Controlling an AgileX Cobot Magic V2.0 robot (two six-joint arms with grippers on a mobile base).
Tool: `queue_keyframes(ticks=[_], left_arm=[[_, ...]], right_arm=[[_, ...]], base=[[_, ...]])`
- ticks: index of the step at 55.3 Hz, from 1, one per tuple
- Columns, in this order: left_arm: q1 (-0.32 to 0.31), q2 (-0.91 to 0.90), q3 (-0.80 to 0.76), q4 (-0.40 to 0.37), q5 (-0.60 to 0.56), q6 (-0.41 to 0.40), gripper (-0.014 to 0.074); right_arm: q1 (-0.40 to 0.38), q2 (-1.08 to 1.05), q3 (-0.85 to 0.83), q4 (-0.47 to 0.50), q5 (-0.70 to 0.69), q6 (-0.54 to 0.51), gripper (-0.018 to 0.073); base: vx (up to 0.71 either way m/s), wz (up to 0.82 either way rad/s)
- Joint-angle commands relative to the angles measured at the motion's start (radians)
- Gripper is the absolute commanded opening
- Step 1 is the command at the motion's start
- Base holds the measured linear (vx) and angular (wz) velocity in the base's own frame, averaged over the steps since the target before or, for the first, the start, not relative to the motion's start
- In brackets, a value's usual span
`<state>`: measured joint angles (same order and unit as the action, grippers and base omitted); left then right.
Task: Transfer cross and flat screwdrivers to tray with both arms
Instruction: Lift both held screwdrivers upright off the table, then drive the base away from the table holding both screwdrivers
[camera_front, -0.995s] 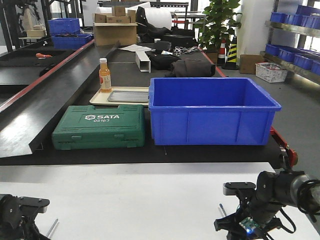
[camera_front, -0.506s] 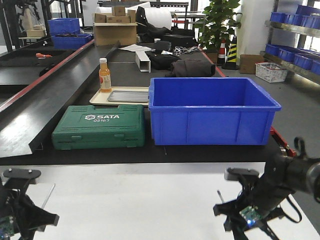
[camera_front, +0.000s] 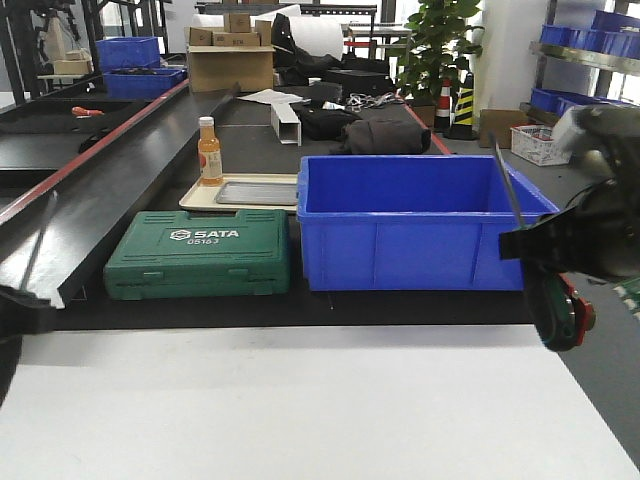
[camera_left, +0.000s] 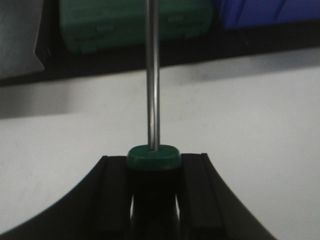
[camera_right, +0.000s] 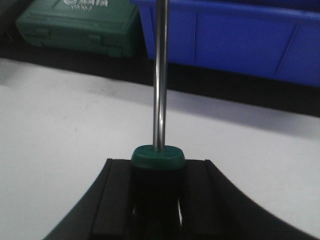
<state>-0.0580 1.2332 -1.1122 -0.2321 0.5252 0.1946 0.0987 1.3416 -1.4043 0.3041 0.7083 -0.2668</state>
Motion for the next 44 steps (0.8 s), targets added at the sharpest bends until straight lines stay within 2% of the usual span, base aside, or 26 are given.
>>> queue_keyframes(ticks=[1,8,15,22,31,39,44], left_arm=[[-0.004,-0.120,-0.026,-0.060,-0.094,0.003,-0.0006],[-0.004,-0.225,-0.026,-0.062,-0.075,0.007,-0.0006],[-0.004,-0.296,-0.025,-0.066,0.000,0.055,-0.0006],[-0.004,-0.347,0.004,-0.112,0.009,0.091,-0.0004],[-0.004,-0.433,0.105,-0.177,-0.036,0.169,-0.0003],[-0.004,-0.483,0.165,-0.190,-0.052,0.169,-0.0003],[-0.004,-0.492,0.176,-0.189,-0.020,0.167,-0.0003]], right_arm=[[0.001,-0.107,0.000,0.003,-0.088,-0.010,-0.0011],[0.001,-0.276,0.158,0.001,-0.179,-0.019,-0.0011],[0.001,-0.431,0.312,0.001,-0.293,-0.057,-0.0011],[0.001,-0.530,0.409,0.001,-0.302,-0.058,-0.0008],[0.001,-0.576,0.454,0.001,-0.303,-0.058,-0.0008],[0.001,-0.586,0.454,0.001,-0.298,-0.058,-0.0008],[0.001,-0.586,0.454,0.001,-0.296,-0.058,-0.0008]], base=[[0.00,0.00],[0.00,0.00],[0.00,0.00],[0.00,0.00],[0.00,0.00],[0.00,0.00],[0.00,0.00]])
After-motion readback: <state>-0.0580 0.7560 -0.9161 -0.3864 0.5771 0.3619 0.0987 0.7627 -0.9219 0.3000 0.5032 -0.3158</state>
